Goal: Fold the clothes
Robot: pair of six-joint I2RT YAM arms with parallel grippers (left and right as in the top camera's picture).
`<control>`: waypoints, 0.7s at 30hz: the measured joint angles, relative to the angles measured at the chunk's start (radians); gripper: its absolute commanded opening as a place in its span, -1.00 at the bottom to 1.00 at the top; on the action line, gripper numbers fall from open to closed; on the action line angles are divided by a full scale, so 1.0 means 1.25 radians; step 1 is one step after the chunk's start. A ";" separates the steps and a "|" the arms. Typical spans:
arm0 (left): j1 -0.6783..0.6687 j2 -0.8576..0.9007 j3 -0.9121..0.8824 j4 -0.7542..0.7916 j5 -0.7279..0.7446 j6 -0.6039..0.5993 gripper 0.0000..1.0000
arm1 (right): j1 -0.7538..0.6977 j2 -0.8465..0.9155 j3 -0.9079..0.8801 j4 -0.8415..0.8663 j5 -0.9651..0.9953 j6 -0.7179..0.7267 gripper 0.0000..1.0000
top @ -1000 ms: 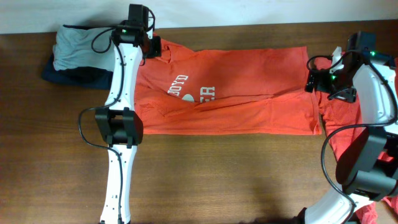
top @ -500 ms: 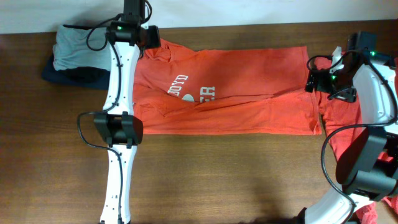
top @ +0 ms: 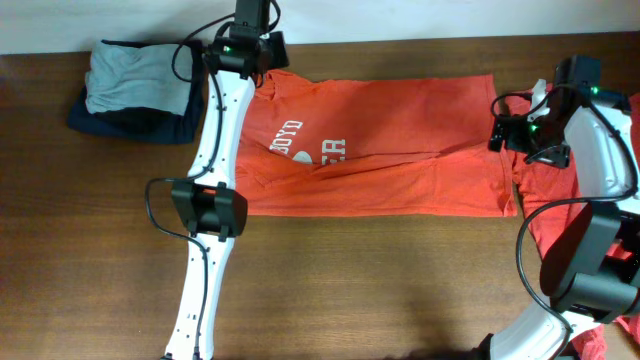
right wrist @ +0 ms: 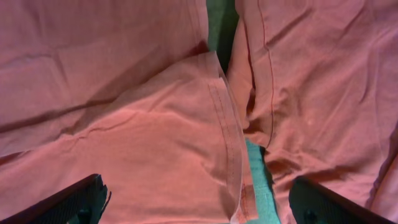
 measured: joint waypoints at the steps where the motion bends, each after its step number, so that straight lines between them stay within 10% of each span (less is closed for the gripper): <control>1: 0.004 0.005 0.000 0.001 -0.005 -0.013 -0.04 | 0.000 0.000 -0.005 0.009 0.000 0.001 0.97; 21: 0.009 0.064 -0.012 0.114 -0.081 -0.049 -0.07 | 0.000 0.000 -0.034 0.040 0.000 0.000 0.97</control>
